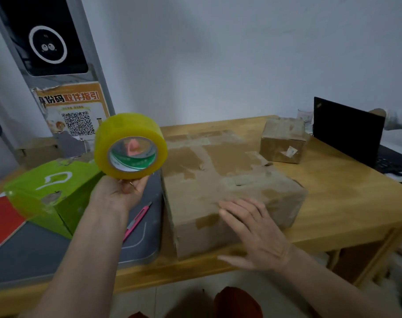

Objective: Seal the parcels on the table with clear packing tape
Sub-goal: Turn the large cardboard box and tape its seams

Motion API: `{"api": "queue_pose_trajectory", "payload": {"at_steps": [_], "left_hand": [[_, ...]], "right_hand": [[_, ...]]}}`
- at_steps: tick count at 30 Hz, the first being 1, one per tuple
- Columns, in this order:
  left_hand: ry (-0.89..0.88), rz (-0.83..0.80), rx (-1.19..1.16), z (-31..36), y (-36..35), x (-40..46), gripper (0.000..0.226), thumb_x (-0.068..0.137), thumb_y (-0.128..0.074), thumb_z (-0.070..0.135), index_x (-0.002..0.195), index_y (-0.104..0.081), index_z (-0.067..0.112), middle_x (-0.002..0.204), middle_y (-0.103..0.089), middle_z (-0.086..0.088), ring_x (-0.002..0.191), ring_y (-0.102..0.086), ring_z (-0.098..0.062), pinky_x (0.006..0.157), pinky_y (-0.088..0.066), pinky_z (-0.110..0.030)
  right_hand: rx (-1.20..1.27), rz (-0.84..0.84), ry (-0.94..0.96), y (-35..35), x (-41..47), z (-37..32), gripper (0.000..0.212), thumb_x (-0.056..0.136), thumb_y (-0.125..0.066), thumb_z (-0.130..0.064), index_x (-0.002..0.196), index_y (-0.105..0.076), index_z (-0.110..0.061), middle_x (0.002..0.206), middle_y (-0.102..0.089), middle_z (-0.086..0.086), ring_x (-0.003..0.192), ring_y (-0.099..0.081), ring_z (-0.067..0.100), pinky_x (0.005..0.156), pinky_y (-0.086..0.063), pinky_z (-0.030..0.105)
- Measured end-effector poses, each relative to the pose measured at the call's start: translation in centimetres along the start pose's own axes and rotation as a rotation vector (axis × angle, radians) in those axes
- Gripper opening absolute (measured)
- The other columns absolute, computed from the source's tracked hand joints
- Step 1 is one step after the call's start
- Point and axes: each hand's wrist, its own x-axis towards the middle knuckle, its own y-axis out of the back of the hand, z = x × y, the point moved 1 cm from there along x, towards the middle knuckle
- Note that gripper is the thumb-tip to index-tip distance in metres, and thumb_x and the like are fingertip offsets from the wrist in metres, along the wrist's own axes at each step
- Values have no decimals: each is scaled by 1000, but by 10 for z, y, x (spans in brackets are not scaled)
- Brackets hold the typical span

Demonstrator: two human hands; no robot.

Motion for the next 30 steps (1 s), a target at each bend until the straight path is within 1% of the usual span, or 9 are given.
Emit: {"api": "queue_pose_trajectory", "payload": {"at_steps": [2,5,8,11,14,20,24,27,30], "left_hand": [[54,-41,9,-8,-5,-3,23,103,-46,15,101,-66,4,88,-74,-15,107,-66,-31,93,-53,-43],[106,-55,24,-18,-11,-3,22,103,-47,15,100,-66,3,93,-72,-16,118,-63,-29,88,-54,-44],[122,-51,91,-27,-16,-1,23,104,-45,16,96,-63,4,119,-69,-15,124,-59,-29,96,-49,-45],[117,-31,92,-32,-16,2,23,105,-43,16,96,-61,4,134,-62,-12,127,-57,-30,99,-46,-46],[132,-30,99,-34,-16,5,23,105,-43,16,96,-61,3,126,-66,-15,125,-58,-30,99,-46,-45],[129,-18,98,-38,-21,16,25,106,-41,15,97,-60,1,102,-70,-16,124,-60,-31,104,-46,-45],[147,4,110,-47,-23,24,27,106,-38,14,94,-59,2,126,-66,-15,126,-57,-31,101,-45,-47],[156,4,105,-49,-23,29,27,106,-39,14,94,-60,2,88,-74,-17,125,-58,-30,101,-45,-46],[162,-1,101,-47,-21,30,27,106,-41,15,94,-62,2,68,-72,-17,125,-59,-30,102,-45,-45]], "right_hand": [[143,26,-75,7,7,2,66,95,-46,-54,142,-39,-7,135,-52,10,123,-51,22,106,-41,41],[159,-21,-284,18,23,15,54,103,-33,-49,124,-63,-9,123,-67,6,114,-61,18,97,-50,39],[100,-391,-580,30,44,30,78,96,-8,-67,138,-53,-18,141,-55,1,130,-50,16,111,-38,38],[69,-682,-770,32,54,62,65,97,-20,-62,142,-44,-21,148,-46,1,135,-43,20,110,-35,38],[78,-873,-877,27,58,89,75,92,-22,-72,146,-37,-22,154,-36,7,140,-33,28,111,-33,45],[-42,-698,-934,22,57,109,62,95,-38,-61,136,-50,-16,135,-45,10,125,-40,28,98,-40,40],[-80,-748,-1016,17,56,113,65,96,-40,-58,142,-40,-12,150,-33,16,139,-27,35,109,-32,47],[-169,-799,-956,20,58,111,56,99,-33,-56,127,-53,-12,127,-50,11,118,-48,31,96,-41,43],[-298,-775,-843,18,69,104,43,100,-35,-47,118,-58,-16,127,-48,10,121,-41,30,100,-38,44]]}}
